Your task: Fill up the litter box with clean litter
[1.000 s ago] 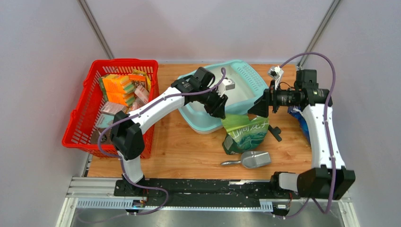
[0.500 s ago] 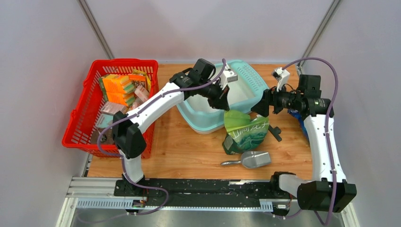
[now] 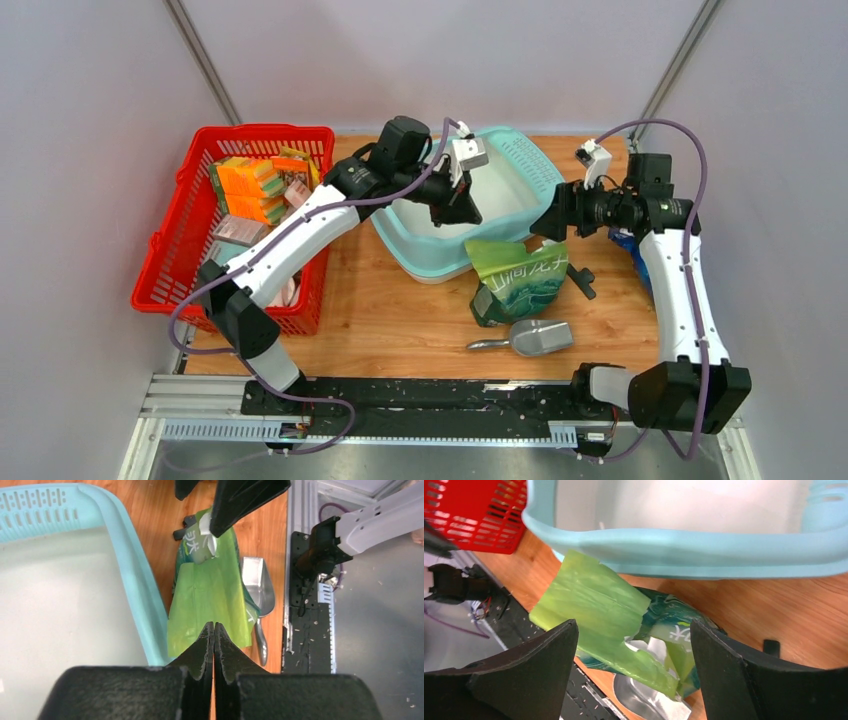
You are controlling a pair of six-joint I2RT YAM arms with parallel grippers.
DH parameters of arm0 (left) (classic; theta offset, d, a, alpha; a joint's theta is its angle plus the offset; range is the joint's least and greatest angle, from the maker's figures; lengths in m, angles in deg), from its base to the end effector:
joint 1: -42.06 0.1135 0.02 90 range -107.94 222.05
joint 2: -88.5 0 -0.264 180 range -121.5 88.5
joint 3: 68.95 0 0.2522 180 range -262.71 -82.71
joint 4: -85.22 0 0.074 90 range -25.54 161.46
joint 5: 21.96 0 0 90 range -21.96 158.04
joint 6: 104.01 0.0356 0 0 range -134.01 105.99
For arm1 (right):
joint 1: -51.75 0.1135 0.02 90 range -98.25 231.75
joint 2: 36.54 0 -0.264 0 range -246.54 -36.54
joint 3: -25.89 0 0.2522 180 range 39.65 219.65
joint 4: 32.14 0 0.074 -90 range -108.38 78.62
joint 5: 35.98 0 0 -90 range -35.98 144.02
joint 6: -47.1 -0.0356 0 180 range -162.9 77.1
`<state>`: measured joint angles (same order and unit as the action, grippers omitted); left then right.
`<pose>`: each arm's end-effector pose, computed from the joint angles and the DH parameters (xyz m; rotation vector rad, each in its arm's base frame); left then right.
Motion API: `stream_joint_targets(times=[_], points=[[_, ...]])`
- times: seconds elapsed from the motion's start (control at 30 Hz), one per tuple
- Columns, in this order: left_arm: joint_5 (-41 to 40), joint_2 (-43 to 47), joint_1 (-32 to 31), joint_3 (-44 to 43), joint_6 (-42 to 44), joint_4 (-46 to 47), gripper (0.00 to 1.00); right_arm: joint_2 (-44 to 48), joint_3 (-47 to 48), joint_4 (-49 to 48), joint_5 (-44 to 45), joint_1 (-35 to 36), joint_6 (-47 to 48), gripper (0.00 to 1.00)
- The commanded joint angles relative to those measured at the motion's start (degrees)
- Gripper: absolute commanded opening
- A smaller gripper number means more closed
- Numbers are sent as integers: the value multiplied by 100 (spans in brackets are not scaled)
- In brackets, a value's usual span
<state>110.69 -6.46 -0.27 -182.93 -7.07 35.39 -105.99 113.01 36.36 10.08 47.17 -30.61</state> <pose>0.2553 -0.2652 0.4074 1.3024 1.7197 -1.1469 0.2318 0.0062 0.3600 -0.4742 2.2264 0.7816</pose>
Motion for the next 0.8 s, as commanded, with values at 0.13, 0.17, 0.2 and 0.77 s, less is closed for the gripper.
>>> stream_joint_targets(times=[0.13,0.17,0.2,0.77], points=[[-1021,-374,58,-533,-43,-901,53,-935,634,403,-545,45,518,87],[-1048,-357,75,-481,-87,-884,54,-1113,740,536,-650,45,624,87],[-1066,-287,75,-411,-70,-875,55,-1349,976,703,-764,45,747,87],[-1339,-58,137,231,-123,-787,77,-3417,1734,4071,-2144,606,3402,77]])
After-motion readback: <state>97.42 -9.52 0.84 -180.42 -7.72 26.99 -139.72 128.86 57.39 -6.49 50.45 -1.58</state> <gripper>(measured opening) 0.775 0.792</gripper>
